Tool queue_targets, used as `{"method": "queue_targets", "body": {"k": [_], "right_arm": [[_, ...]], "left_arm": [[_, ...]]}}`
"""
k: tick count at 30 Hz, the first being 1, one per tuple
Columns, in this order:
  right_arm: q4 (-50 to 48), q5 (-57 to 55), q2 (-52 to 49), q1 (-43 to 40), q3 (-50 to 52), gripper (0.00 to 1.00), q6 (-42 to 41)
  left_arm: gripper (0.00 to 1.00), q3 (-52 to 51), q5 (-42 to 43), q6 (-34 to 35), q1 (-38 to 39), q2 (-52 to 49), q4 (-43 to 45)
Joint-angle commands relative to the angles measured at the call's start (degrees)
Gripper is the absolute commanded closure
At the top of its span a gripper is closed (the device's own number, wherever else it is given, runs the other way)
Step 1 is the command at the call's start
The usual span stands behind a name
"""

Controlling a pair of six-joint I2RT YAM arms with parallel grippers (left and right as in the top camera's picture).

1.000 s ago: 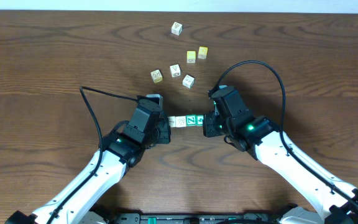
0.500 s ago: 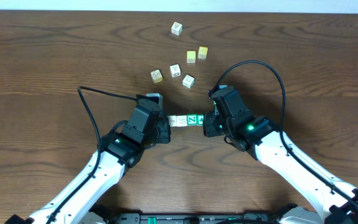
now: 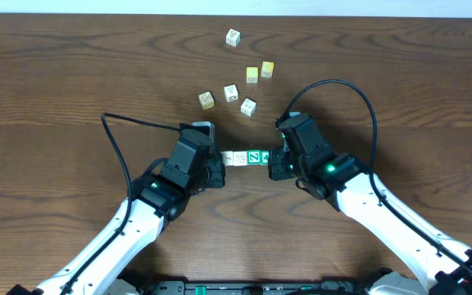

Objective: Lift 4 blocks

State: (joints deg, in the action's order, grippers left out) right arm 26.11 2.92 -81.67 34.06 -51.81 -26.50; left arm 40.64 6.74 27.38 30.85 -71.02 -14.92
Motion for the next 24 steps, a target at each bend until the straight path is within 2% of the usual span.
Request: {"method": "queue_targets", "body": {"k": [1, 24], "right_arm": [[-1.4, 15.3, 2.3, 4.3, -2.8, 0.99, 0.9], [-0.9, 15.3, 2.7, 4.3, -2.8, 0.99, 0.8]], "left_arm": [[0.93, 4.4, 10.6, 0.5, 2.1, 1.2, 2.3], [0.93, 4.4, 10.5, 0.5, 2.1, 3.1, 2.0]]}}
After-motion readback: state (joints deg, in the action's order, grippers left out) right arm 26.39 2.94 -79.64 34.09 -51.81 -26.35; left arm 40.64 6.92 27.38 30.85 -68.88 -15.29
